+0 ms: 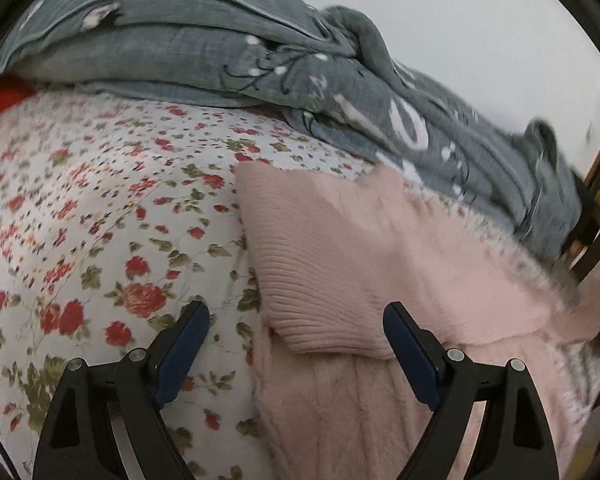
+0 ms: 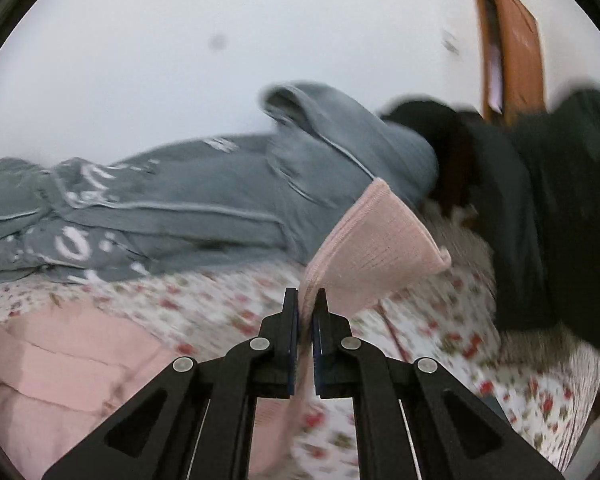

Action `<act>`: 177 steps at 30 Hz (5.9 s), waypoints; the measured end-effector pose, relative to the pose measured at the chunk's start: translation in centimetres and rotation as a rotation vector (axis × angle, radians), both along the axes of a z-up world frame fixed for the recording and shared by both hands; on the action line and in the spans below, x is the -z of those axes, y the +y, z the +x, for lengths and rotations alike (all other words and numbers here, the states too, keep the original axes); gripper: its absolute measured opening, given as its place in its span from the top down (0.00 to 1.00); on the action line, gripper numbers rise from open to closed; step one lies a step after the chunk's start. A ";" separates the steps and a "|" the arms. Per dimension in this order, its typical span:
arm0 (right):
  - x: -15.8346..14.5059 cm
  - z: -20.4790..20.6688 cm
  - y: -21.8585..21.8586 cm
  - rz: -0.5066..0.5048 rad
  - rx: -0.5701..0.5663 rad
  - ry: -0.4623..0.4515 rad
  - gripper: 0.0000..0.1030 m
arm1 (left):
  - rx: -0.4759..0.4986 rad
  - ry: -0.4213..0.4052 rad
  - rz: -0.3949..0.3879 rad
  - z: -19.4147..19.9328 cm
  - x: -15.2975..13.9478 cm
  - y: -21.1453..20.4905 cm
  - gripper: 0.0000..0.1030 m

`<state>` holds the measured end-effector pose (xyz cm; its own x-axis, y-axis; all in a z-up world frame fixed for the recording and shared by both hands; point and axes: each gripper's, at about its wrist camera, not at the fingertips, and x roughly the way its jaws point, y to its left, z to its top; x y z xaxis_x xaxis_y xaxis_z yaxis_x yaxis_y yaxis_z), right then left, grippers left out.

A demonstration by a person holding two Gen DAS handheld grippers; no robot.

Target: Fold small clothes

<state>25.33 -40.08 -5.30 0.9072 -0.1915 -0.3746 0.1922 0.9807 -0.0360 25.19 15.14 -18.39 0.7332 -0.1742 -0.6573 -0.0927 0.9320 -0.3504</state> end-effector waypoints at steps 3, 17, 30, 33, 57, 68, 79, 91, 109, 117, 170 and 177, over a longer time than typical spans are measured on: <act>-1.9 0.8 5.6 -0.027 -0.078 -0.022 0.94 | -0.061 0.009 0.018 -1.4 -0.6 1.7 0.14; 5.0 4.4 38.0 -0.076 -0.622 0.167 0.94 | -0.177 0.068 0.074 -8.5 -0.7 10.3 0.14; 7.1 -0.1 35.7 -0.011 -0.750 0.223 0.41 | -0.024 0.056 0.119 -7.0 -1.9 5.7 0.14; 6.4 -1.5 30.9 0.015 -0.707 0.207 0.41 | 0.031 0.041 0.101 -5.4 -2.2 3.8 0.14; 15.6 -4.5 15.2 0.100 -0.460 0.277 0.44 | 0.061 -0.010 0.141 3.4 -2.3 -2.1 0.92; 15.6 -4.3 15.3 0.096 -0.456 0.281 0.44 | 0.020 0.077 0.227 4.9 -0.6 -2.6 0.85; 13.5 -6.5 14.3 0.086 -0.398 0.266 0.44 | 0.012 0.057 0.219 -2.1 -3.8 -2.3 0.40; 10.7 -15.2 12.1 0.078 -0.351 0.209 0.43 | 0.040 -0.024 0.202 -11.9 -5.3 -4.3 0.29; 14.6 -23.7 13.9 0.182 -0.438 0.284 0.44 | 0.047 0.086 0.146 -23.3 1.4 -5.4 0.30; 16.8 -22.5 15.2 0.182 -0.452 0.329 0.55 | 0.094 0.084 0.161 -23.4 2.7 -7.0 0.33; 19.4 -21.2 16.4 0.167 -0.375 0.383 0.79 | 0.108 0.044 0.161 -23.9 3.5 -8.0 0.72; 19.4 -21.4 16.3 0.157 -0.378 0.394 0.74 | 0.109 0.042 0.162 -24.0 3.5 -8.0 0.72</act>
